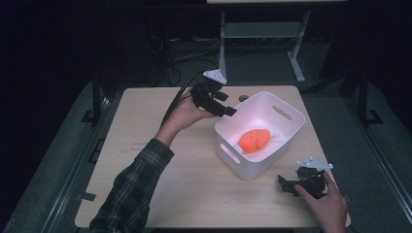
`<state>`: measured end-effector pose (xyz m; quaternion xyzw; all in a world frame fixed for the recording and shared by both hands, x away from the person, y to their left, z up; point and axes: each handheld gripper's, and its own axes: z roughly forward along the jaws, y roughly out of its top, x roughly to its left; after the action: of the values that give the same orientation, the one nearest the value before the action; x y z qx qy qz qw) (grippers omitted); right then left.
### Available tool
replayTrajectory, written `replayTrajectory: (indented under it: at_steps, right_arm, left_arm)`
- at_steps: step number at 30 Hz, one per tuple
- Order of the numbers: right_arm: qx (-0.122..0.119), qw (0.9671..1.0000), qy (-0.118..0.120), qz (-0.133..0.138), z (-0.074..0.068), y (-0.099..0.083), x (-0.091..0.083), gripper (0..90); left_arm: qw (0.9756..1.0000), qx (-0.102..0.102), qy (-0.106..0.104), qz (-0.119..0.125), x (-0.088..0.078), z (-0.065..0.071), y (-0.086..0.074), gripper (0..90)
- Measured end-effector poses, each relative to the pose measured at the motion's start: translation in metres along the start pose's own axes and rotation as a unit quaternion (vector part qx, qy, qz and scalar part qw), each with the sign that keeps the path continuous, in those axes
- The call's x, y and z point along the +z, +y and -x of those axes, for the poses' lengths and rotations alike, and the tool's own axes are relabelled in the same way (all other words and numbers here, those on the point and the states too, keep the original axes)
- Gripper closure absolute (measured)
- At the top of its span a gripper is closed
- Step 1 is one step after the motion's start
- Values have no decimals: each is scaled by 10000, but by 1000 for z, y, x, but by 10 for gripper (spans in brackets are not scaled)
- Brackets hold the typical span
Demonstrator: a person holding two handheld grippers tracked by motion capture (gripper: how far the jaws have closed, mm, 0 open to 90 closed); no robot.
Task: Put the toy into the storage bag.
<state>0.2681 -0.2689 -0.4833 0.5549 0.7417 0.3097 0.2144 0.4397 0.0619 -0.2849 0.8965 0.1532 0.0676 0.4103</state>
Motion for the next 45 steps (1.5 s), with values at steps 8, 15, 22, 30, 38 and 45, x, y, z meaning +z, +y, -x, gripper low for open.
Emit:
replayTrajectory:
  at_steps: [8, 15, 22, 30, 38, 45]
  right_arm:
    - [2, 10000, -2, 2, 0, 0, 0, 0]
    - [3, 10000, -2, 3, 0, 0, 0, 0]
    - [-2, 10000, -2, 3, 0, 0, 0, 0]
    - [12, 10000, 0, 1, 0, 0, 0, 0]
    - [4, 10000, -5, 7, 0, 0, 0, 0]
    - [-7, 10000, 4, 5, 0, 0, 0, 0]
  left_arm:
    - [9998, -172, 6, 128, -21, 3, -24, 262]
    - [9994, -236, 120, 204, -36, 12, -45, 261]
    - [9992, -271, 283, 125, -49, 19, -70, 254]
    - [9978, -387, 522, 154, -62, 31, -99, 255]
    - [9961, -498, 715, 133, -66, 44, -130, 255]
    - [9937, -654, 890, 180, -64, 54, -161, 255]
